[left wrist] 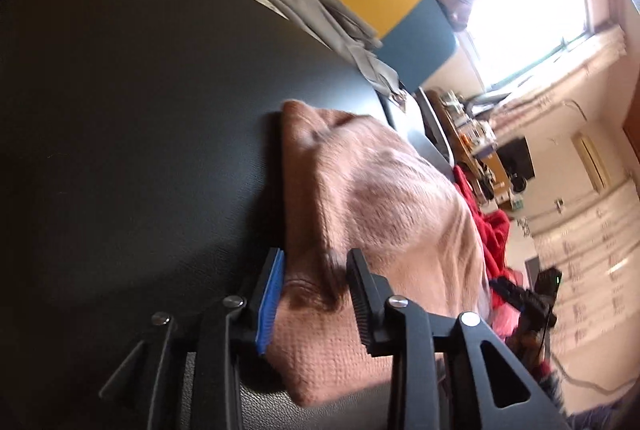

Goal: Fold clothes

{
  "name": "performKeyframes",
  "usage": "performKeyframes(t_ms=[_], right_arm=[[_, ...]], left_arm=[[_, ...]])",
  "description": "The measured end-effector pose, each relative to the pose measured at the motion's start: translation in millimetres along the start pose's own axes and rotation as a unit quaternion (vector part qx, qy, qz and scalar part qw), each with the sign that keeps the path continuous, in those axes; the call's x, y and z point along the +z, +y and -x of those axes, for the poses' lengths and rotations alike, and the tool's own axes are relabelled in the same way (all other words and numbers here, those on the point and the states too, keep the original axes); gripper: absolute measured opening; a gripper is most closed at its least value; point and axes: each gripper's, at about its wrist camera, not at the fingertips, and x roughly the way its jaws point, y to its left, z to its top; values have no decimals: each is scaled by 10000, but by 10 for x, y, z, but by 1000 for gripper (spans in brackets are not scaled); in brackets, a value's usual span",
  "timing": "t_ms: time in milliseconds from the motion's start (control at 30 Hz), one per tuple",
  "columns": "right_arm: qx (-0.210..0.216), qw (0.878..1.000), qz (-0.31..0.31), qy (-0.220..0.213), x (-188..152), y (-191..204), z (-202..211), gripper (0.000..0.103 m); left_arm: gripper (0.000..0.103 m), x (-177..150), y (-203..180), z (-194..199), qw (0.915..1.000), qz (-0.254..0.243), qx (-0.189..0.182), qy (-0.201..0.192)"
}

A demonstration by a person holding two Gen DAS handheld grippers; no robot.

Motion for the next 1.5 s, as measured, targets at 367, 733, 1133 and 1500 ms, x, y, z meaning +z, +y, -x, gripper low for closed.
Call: performKeyframes(t_ms=[367,733,1133,1500], right_arm=[[-515,9918,905,738,300,158,-549,8],[-1161,9812,1487,404,302,548,388,6],[-995,9920,446,633,84,46,-87,10],[-453,9982,363,167,703,254,-88,69]], left_arm=[[37,12,-100,-32,9989,-362,263,103],[12,147,-272,302,9978,-560,219,269],[24,184,-204,219,9950,-701,573,431],[29,767,-276,-91,9902,-1171,649,404]])
